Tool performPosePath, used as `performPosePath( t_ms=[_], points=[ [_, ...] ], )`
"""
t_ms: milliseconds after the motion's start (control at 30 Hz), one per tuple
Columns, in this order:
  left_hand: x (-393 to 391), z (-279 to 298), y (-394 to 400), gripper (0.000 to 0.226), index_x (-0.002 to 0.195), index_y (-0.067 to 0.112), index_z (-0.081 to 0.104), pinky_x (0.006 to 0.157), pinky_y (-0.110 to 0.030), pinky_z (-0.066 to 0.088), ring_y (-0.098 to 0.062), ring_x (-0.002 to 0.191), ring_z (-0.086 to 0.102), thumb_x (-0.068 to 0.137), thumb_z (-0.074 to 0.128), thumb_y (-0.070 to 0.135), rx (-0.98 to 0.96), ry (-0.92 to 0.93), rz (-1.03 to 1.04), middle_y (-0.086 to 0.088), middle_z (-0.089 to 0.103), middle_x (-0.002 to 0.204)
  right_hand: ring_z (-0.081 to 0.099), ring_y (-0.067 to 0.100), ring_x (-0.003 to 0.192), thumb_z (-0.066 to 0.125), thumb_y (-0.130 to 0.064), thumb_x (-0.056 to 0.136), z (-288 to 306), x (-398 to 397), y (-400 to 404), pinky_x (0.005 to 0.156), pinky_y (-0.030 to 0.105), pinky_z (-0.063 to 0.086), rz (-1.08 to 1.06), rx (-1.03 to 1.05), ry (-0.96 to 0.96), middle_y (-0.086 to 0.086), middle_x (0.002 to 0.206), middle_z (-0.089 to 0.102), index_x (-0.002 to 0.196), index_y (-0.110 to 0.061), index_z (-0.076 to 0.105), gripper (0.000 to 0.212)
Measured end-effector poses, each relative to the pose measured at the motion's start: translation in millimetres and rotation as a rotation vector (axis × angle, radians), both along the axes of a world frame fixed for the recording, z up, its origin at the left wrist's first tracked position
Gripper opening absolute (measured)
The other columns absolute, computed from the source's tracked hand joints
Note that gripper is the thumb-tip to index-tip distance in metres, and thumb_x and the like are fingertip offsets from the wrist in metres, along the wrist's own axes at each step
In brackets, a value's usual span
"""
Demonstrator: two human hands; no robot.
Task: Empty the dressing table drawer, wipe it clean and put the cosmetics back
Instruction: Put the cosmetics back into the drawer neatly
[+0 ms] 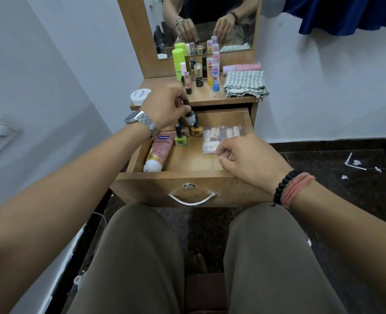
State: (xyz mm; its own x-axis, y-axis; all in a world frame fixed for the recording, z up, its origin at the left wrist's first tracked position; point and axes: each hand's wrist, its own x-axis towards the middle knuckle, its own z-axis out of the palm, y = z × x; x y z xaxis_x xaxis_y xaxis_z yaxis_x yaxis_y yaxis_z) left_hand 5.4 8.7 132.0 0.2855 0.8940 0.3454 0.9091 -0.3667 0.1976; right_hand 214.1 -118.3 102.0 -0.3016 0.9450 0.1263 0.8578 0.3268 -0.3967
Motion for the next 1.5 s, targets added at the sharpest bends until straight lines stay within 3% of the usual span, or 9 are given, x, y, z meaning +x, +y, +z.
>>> performPosePath(
  t_ms=[100, 367, 467, 533, 767, 933, 1133, 1500],
  points=[
    [2.6, -21.1, -6.1, 0.019, 0.098, 0.020, 0.069, 0.062, -0.026, 0.044, -0.014, 0.075, 0.059, 0.082, 0.068, 0.031, -0.073, 0.084, -0.031, 0.007, 0.061, 0.077, 0.065, 0.022, 0.080, 0.051, -0.023, 0.085, -0.3, -0.2, -0.6, 0.071, 0.039, 0.056, 0.006, -0.002, -0.004, -0.002, 0.090, 0.069, 0.100, -0.028, 0.069, 0.024],
    [6.1, -42.6, 0.1, 0.016, 0.099, 0.022, 0.070, 0.066, -0.028, 0.039, -0.017, 0.083, 0.051, 0.083, 0.067, 0.026, -0.130, 0.242, -0.043, 0.004, 0.053, 0.085, 0.066, 0.021, 0.081, 0.052, -0.019, 0.087, 1.7, 0.9, -2.6, 0.074, 0.036, 0.055, 0.027, -0.006, -0.018, -0.004, 0.085, 0.071, 0.101, -0.024, 0.070, 0.023],
    [7.8, -44.2, 4.6, 0.018, 0.101, 0.024, 0.070, 0.066, -0.028, 0.037, -0.013, 0.083, 0.044, 0.083, 0.068, 0.027, -0.128, 0.263, -0.037, 0.005, 0.048, 0.084, 0.065, 0.022, 0.084, 0.051, -0.020, 0.089, 0.1, 0.3, -1.9, 0.078, 0.026, 0.044, 0.033, -0.006, -0.041, -0.003, 0.090, 0.071, 0.103, -0.024, 0.068, 0.023],
    [9.2, -44.8, 6.2, 0.019, 0.102, 0.025, 0.069, 0.064, -0.029, 0.036, -0.013, 0.084, 0.041, 0.083, 0.067, 0.028, -0.124, 0.274, -0.030, 0.006, 0.047, 0.085, 0.064, 0.023, 0.089, 0.051, -0.022, 0.089, -1.5, -0.9, -1.6, 0.080, 0.029, 0.041, 0.038, 0.002, -0.052, -0.003, 0.092, 0.070, 0.104, -0.025, 0.067, 0.023],
    [8.7, -43.6, 3.9, 0.019, 0.102, 0.027, 0.069, 0.068, -0.032, 0.044, -0.021, 0.094, 0.050, 0.084, 0.066, 0.030, -0.130, 0.290, -0.019, 0.004, 0.049, 0.087, 0.064, 0.026, 0.093, 0.051, -0.025, 0.088, -4.2, -1.4, 0.0, 0.080, 0.031, 0.046, 0.039, -0.002, -0.063, 0.000, 0.097, 0.069, 0.105, -0.028, 0.066, 0.023],
    [-5.9, -43.0, -1.4, 0.017, 0.099, 0.026, 0.071, 0.063, -0.029, 0.041, -0.015, 0.082, 0.048, 0.082, 0.068, 0.028, -0.119, 0.267, -0.013, 0.006, 0.051, 0.083, 0.065, 0.025, 0.090, 0.051, -0.024, 0.087, -2.8, -1.6, -0.6, 0.078, 0.033, 0.052, 0.037, -0.009, -0.072, -0.002, 0.097, 0.069, 0.108, -0.028, 0.066, 0.026],
    [-21.3, -54.6, -10.9, 0.017, 0.099, 0.025, 0.071, 0.071, -0.028, 0.044, -0.022, 0.097, 0.057, 0.083, 0.066, 0.025, -0.117, 0.298, 0.024, 0.001, 0.066, 0.104, 0.065, 0.022, 0.088, 0.051, -0.022, 0.087, 0.2, -3.7, -5.2, 0.076, 0.036, 0.054, 0.034, -0.022, -0.093, -0.002, 0.094, 0.070, 0.107, -0.027, 0.067, 0.026],
    [-23.9, -62.4, -0.8, 0.020, 0.104, 0.029, 0.070, 0.075, -0.030, 0.047, -0.022, 0.100, 0.056, 0.086, 0.063, 0.025, -0.090, 0.384, 0.073, -0.001, 0.065, 0.109, 0.065, 0.020, 0.086, 0.051, -0.025, 0.090, 7.7, -2.1, -9.9, 0.077, 0.037, 0.056, 0.012, -0.057, -0.114, -0.002, 0.102, 0.069, 0.111, -0.028, 0.067, 0.026]
  ],
)
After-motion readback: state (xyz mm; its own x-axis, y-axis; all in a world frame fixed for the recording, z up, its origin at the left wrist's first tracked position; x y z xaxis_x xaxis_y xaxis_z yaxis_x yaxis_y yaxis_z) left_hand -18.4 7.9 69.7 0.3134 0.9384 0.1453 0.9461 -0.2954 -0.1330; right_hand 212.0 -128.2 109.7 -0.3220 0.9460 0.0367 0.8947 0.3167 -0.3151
